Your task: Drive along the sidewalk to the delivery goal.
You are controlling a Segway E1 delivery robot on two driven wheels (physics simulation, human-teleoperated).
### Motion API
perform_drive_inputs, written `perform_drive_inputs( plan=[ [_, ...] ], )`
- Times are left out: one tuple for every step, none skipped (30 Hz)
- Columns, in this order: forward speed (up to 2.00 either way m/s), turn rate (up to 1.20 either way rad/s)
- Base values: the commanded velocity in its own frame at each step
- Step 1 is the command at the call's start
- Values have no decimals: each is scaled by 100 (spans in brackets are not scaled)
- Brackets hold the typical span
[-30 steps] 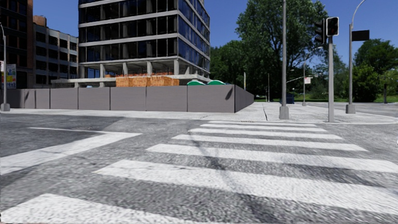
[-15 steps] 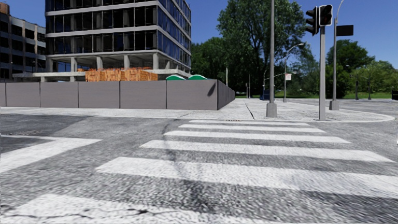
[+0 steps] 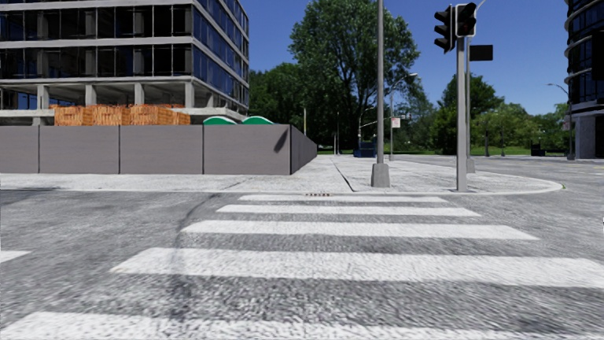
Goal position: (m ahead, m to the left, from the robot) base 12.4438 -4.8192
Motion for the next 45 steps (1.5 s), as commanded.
perform_drive_inputs(
  plan=[
    [185, -40],
    [185, -40],
    [185, -40],
    [185, -40],
    [185, -40],
    [185, -40],
    [185, -37],
    [185, -31],
    [185, -29],
    [185, -25],
    [185, -11],
    [185, 0],
    [185, 0],
    [200, 0],
    [200, 0],
    [200, 0],
    [200, 0],
    [200, 0],
    [200, 0],
    [200, 0],
    [200, 0],
    [200, 0],
    [200, 0],
    [200, 0],
    [200, 0],
    [200, 0],
    [200, 0],
    [200, 0],
    [200, 0],
    [200, 0],
    [200, 0],
    [200, 0],
    [200, 0],
    [200, 0],
    [200, 0],
    [200, 0],
    [200, 0],
    [200, 0],
    [200, 0],
    [200, 0],
    [200, 0],
    [200, 0],
    [200, 0],
    [200, 0],
    [200, 0]
  ],
)
